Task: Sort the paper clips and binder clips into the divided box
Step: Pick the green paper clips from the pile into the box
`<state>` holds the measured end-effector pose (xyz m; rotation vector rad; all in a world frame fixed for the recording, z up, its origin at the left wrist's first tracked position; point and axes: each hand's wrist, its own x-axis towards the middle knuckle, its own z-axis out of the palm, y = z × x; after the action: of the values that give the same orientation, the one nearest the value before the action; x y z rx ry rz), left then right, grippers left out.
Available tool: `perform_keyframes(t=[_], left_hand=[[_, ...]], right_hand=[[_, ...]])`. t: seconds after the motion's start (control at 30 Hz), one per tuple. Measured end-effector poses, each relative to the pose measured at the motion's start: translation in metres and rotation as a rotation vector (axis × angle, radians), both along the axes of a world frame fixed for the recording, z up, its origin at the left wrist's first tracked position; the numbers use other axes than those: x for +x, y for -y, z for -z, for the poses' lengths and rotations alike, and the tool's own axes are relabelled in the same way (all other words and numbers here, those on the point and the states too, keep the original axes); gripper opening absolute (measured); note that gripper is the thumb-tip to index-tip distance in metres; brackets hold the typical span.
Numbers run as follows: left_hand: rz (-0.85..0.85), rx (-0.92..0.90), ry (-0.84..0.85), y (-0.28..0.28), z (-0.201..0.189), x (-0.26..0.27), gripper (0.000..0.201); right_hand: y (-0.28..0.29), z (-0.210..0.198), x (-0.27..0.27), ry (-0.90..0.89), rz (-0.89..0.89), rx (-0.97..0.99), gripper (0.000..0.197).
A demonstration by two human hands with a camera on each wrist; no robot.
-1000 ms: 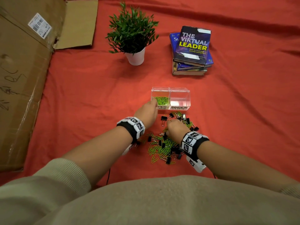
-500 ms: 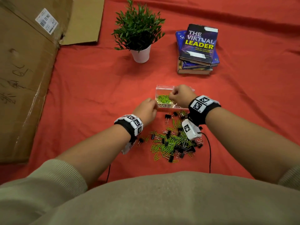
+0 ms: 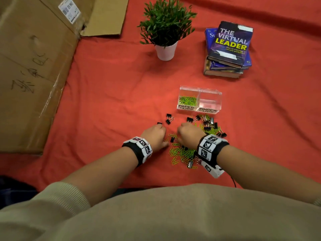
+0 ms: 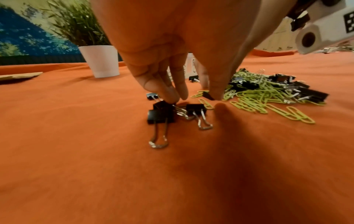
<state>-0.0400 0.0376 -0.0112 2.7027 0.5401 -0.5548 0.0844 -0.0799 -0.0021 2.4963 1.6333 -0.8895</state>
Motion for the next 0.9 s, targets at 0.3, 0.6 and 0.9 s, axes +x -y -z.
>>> perform_keyframes(t=[0.3, 0.6, 0.9], left_hand=[[0.105, 0.042, -0.096, 0.003, -0.001, 0.001, 0.023], [0.186, 0.102, -0.121, 0.008, 0.001, 0.005, 0.026], [0.039, -0.075, -0.09, 0.002, -0.005, 0.011, 0.023]], right_hand=[[0.017, 0.013, -0.012, 0.112, -0.079, -0.051, 0.025], [0.017, 0.0, -0.001, -0.051, 0.113, -0.034, 0.017], [0.035, -0.023, 0.057, -0.56, 0.683, 0.238, 0.007]])
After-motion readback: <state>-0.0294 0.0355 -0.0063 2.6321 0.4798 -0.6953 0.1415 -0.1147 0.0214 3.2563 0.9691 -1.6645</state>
